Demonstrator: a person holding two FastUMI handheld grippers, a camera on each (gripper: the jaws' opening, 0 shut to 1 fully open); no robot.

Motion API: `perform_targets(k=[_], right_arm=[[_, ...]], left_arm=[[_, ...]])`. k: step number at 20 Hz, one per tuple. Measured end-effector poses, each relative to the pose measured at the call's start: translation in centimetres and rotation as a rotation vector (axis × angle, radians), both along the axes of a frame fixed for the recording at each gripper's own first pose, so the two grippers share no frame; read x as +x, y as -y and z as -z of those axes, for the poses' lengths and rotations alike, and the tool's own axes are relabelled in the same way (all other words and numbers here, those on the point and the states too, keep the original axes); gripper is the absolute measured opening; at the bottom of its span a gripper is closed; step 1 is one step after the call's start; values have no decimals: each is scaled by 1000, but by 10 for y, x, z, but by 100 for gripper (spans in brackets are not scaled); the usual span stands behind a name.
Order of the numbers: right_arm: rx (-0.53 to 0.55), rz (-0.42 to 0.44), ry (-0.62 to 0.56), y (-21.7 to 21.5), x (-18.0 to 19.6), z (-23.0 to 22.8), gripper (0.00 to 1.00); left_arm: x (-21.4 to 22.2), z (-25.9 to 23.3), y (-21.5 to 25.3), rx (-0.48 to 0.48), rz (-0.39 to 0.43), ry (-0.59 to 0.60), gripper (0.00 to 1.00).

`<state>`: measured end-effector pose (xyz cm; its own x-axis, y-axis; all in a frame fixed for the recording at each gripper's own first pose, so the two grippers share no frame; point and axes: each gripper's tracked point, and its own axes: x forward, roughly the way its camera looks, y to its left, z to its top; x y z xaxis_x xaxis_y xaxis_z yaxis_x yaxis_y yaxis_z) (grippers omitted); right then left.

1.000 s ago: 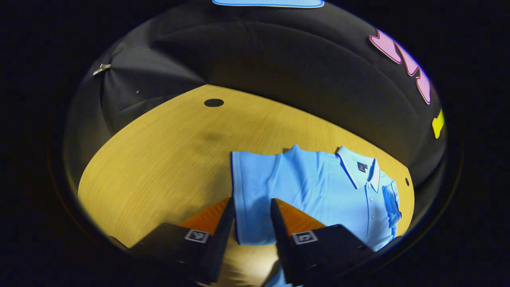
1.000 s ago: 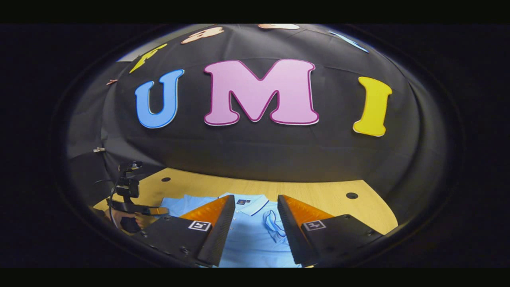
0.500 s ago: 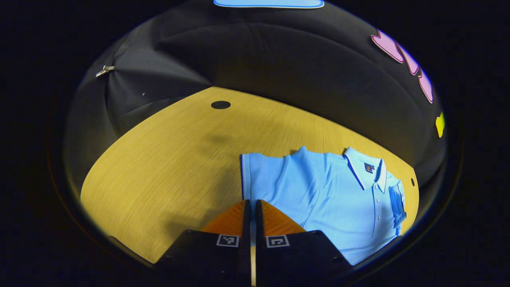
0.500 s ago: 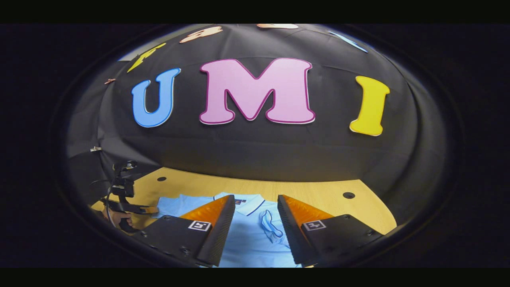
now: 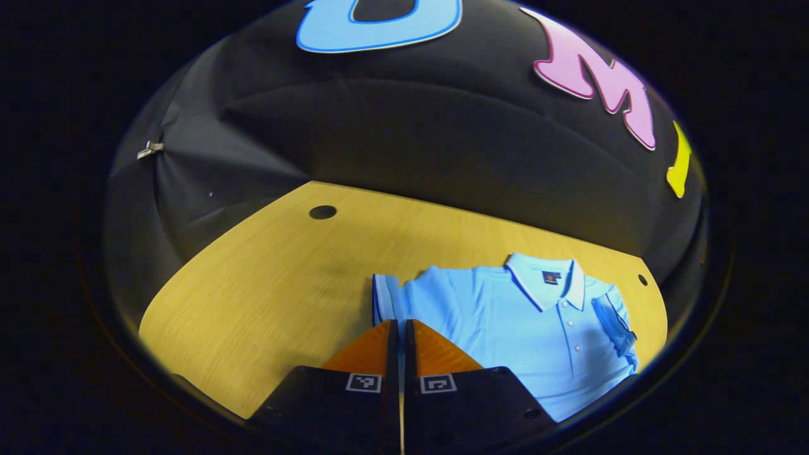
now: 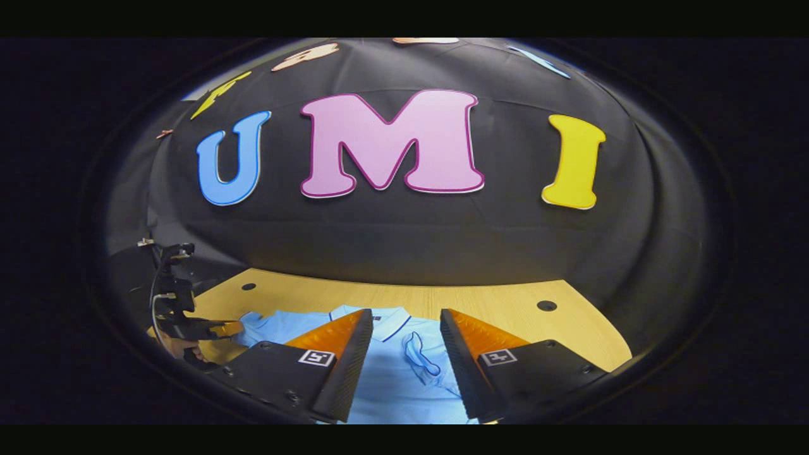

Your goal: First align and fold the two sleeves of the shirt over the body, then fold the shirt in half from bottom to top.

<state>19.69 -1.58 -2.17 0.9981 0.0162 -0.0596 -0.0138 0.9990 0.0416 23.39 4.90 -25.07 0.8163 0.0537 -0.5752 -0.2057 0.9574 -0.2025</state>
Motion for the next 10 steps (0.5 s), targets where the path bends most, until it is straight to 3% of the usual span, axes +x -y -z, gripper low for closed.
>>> perform_targets(k=[10], right_arm=[[9, 6, -42, 7, -2, 13, 68]], left_arm=[[14, -14, 89, 63, 240, 55, 8]])
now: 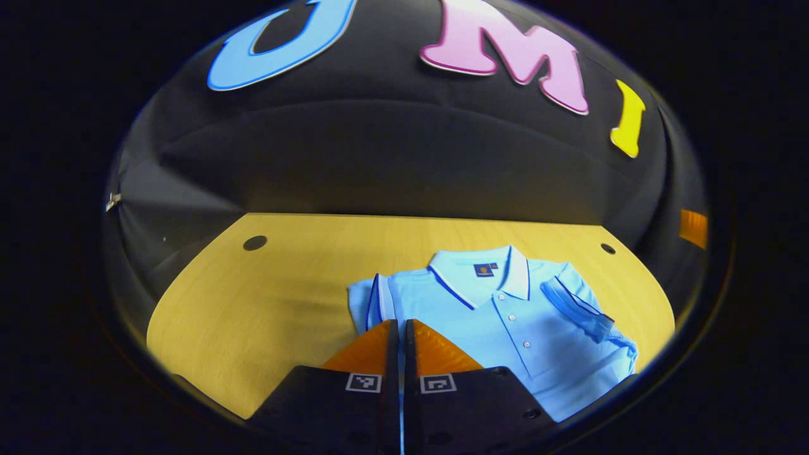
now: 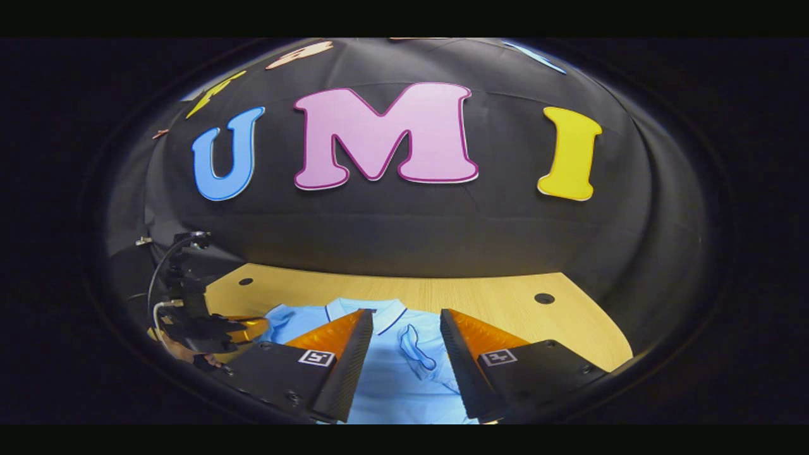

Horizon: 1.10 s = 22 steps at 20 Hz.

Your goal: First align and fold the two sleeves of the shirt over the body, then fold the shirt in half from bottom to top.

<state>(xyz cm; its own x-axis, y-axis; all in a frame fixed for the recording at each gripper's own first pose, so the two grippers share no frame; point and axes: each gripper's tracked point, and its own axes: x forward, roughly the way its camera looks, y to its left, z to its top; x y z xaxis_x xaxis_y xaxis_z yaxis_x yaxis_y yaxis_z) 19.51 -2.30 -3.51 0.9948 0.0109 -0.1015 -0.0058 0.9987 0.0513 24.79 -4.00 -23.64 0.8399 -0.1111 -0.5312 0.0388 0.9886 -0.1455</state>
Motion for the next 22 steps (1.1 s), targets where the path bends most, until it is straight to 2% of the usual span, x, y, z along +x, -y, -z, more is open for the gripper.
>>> perform_targets(k=[2, 3, 4, 7, 8, 11, 12, 22], right_arm=[[7, 6, -6, 3, 2, 2, 68], [9, 12, -11, 4, 3, 4, 68], [12, 16, -14, 6, 3, 5, 68], [17, 17, -23, 5, 6, 9, 68], [15, 15, -26, 5, 7, 10, 68], [10, 9, -29, 3, 8, 12, 69], [11, 8, -31, 3, 7, 12, 69], [22, 7, -41, 4, -10, 16, 69]], left_arm=[[-4, 11, 8, 5, 25, -36, 8], [-6, 17, 14, 5, 45, -56, 14], [-5, 19, 19, 9, 61, -55, 11], [-11, 27, 34, 32, 113, -80, 15], [-15, 33, 42, 29, 131, -101, 10], [-15, 18, 55, 16, 163, -48, 96], [-16, 14, 54, 15, 160, -36, 98], [-45, -26, 23, 0, 78, 24, 97]])
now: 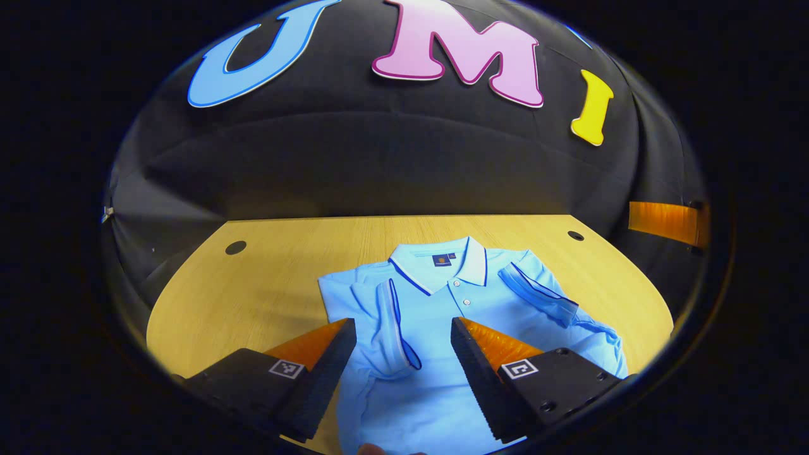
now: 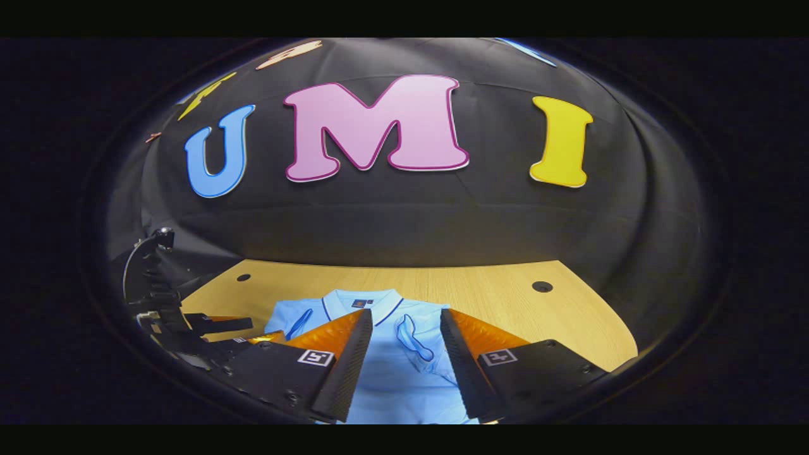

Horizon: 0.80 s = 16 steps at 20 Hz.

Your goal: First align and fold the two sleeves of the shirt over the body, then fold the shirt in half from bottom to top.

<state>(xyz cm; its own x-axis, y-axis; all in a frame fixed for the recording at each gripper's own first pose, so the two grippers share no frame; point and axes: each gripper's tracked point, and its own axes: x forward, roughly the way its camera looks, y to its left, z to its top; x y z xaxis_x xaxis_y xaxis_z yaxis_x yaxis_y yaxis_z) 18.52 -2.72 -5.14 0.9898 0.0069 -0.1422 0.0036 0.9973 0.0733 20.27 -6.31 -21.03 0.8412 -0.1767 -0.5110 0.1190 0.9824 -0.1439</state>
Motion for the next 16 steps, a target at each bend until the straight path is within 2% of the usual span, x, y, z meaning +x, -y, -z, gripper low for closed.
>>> perform_targets(k=[4, 8, 11, 12, 13, 16], right_arm=[[-10, -15, -28, -3, -26, 13, 69], [-1, -45, -102, -9, -69, 46, 69], [-5, -60, -184, -11, -107, 82, 69], [-1, -62, -212, -11, -121, 94, 66], [-1, -66, -233, -12, -133, 103, 69], [-6, -59, -310, -6, -165, 133, 69]], left_arm=[[-34, -15, -11, 1, -19, 5, 97], [-93, -16, -13, -16, -16, -41, 98], [-144, -1, -12, -14, -10, -94, 99], [-158, 4, -12, -16, -8, -113, 99], [-170, 7, -8, -22, -3, -126, 99], [-209, 18, -3, -27, 1, -184, 99]])
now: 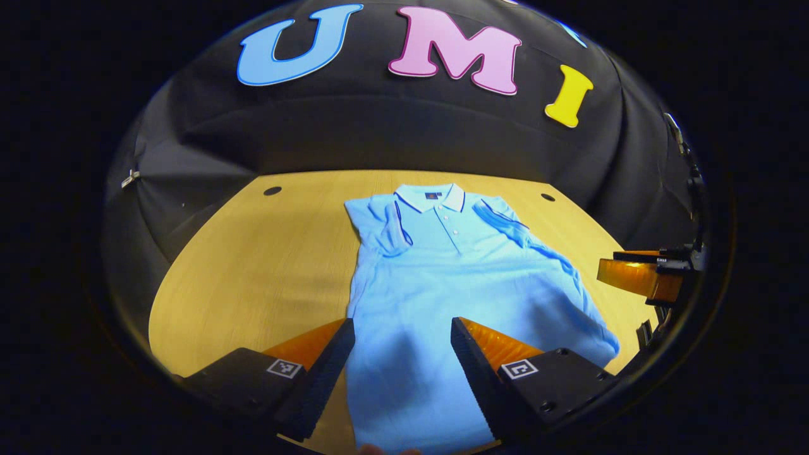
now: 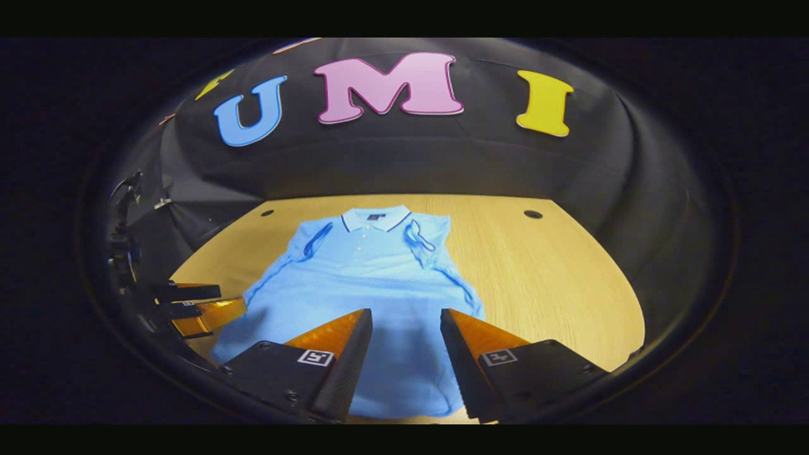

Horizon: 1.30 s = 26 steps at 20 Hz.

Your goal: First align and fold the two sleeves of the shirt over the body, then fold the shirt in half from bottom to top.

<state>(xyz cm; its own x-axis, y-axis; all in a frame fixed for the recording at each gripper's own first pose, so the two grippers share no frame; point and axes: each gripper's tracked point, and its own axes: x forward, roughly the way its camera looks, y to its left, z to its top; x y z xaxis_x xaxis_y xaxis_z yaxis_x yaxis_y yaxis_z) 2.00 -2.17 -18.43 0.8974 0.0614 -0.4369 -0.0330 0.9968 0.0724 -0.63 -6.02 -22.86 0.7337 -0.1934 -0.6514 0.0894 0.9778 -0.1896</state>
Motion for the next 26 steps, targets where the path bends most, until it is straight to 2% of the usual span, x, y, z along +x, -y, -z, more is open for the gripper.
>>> perform_targets(k=[4, 5, 7, 13, 14, 15, 18, 19, 20, 21, 22, 24, 26], right_arm=[[4, 21, -110, 10, -43, 37, 69], [5, 32, -135, 14, -52, 46, 65], [12, 49, -178, 21, -64, 62, 69], [49, 68, -278, 19, -80, 95, 72], [45, 66, -286, 19, -81, 98, 66], [41, 63, -295, 19, -81, 102, 73], [26, 60, -302, 19, -78, 106, 74], [24, 60, -305, 18, -78, 109, 66], [16, 62, -303, 20, -78, 108, 72], [7, 61, -307, 20, -79, 107, 72], [3, 57, -306, 20, -77, 109, 65], [2, 45, -310, 17, -78, 109, 57], [-6, 35, -314, 17, -79, 109, 53]], left_arm=[[-50, 17, -1, -8, -6, -88, 98], [-59, 22, -3, -8, -12, -107, 98], [-77, 31, -3, -13, -17, -149, 98], [-108, 52, 11, -19, -3, -232, 97], [-112, 56, 12, -14, -1, -254, 97], [-111, 57, 13, -5, 4, -243, 97], [-114, 60, 9, 41, 22, -244, 98], [-114, 60, 8, 57, 27, -241, 94], [-114, 61, 10, 58, 41, -240, 91], [-116, 59, 16, 35, 48, -241, 82], [-117, 57, 19, 6, 46, -253, 78], [-116, 59, 13, 21, 32, -261, 59], [-111, 60, 7, 6, -13, -261, 40]])
